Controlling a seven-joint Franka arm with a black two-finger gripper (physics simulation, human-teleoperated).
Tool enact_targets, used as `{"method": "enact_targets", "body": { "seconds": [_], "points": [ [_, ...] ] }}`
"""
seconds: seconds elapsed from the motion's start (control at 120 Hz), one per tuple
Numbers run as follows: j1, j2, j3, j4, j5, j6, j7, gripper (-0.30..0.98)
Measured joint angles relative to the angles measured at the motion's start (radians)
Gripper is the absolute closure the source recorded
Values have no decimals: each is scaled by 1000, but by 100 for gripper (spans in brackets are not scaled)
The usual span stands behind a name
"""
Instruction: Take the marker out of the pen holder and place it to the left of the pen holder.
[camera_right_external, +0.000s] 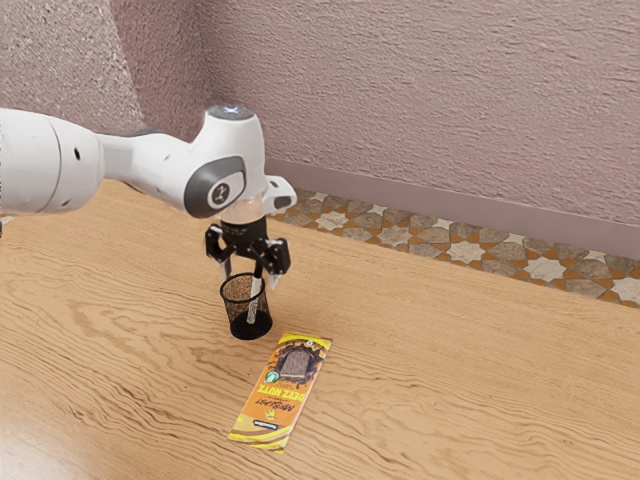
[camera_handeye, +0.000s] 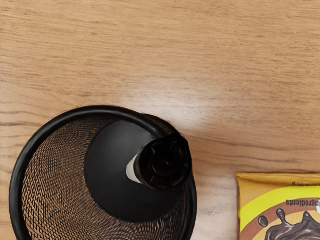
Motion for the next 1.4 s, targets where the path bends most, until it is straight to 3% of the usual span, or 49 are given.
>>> {"method": "enact_targets", "body": {
  "seconds": [0.633,0.858,0.992,1.217,1.4],
  "points": [
    [29,99,0,103,10,6,102,1],
    [22,90,0,102,8,6,104,43],
    [22,81,0,98,10,6,98,62],
    [17,23,0,34,21,5,78,73],
    [15,-158,1,-60,72,2,52,76]
  ]
}}
